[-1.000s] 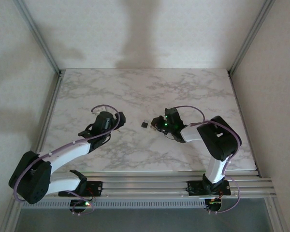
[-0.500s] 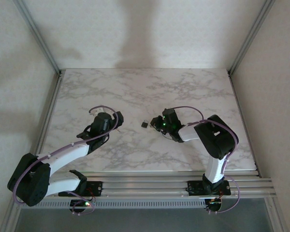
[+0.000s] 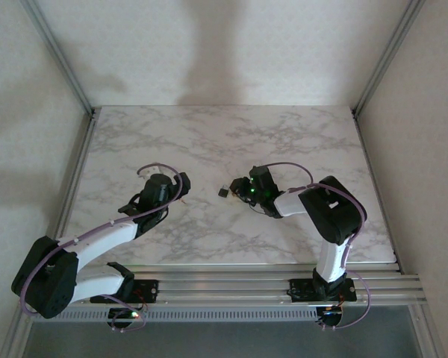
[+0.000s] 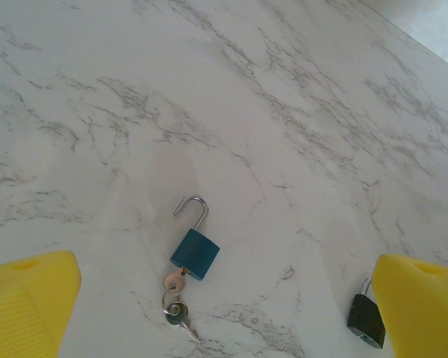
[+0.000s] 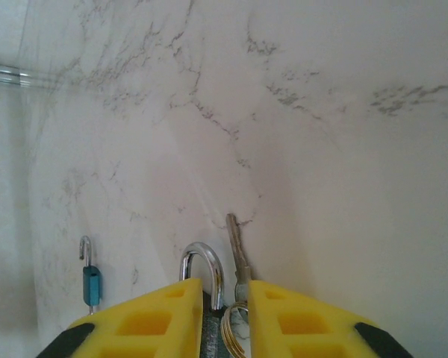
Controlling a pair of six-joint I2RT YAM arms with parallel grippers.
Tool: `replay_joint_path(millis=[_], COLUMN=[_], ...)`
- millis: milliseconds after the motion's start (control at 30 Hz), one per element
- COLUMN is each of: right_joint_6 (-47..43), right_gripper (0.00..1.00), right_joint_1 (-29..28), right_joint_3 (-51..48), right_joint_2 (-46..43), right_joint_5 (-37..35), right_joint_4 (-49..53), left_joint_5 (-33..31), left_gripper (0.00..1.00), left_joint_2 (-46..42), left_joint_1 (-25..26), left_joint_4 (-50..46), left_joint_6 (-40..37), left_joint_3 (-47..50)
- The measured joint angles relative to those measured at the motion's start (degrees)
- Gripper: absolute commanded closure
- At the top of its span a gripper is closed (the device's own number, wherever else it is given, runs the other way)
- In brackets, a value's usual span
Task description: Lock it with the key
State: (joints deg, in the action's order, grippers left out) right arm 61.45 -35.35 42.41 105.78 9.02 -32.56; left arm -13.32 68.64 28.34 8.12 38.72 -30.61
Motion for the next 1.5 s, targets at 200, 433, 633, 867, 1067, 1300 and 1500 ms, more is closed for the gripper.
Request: replay_joint_path(millis=[200, 433, 633, 867, 1067, 1300, 1500], right_joint_6=[-1.88, -6.93, -14.08, -24.76, -31.98, -37.09, -38.84], right_gripper=[0.6, 0.34, 0.19, 0.01, 0.01, 0.01, 0.01], right_joint_1=[-0.15, -0.17, -0.17, -1.99, -8.63, -15.72, -15.98], right_joint_3=[0.02, 0.59, 5.49, 12.2, 12.79, 11.67, 11.41], right_joint_2=[-2.03, -8.68, -12.39, -16.74, -18.78, -18.82, -18.8], right_joint_5=[-0.42, -1.95, -2.19, -8.94, -21.03, -34.4, -34.51], right_joint_4=[2.58, 10.69, 20.22, 33.46, 38.73, 40.04, 39.52], left_joint_5=[0.0, -0.02, -0.28, -2.99, -5.81, -7.82, -10.03], left_gripper=[0.0, 0.0, 0.01, 0.0, 0.0, 0.0, 0.0], left_joint_2=[0.0, 0.0, -0.94, -3.3, -5.09, -6.03, -6.05], left_joint_1=[-0.04, -0.04, -0.31, -0.81, -1.49, -2.47, -3.58], left_joint_4=[0.26, 0.31, 0.44, 0.61, 0.59, 0.55, -0.37], left_joint_6=[-0.2, -0.2, -0.17, 0.07, 0.44, 1.03, 2.89], left_joint_3=[0.02, 0.09, 0.81, 1.88, 2.36, 2.95, 3.23])
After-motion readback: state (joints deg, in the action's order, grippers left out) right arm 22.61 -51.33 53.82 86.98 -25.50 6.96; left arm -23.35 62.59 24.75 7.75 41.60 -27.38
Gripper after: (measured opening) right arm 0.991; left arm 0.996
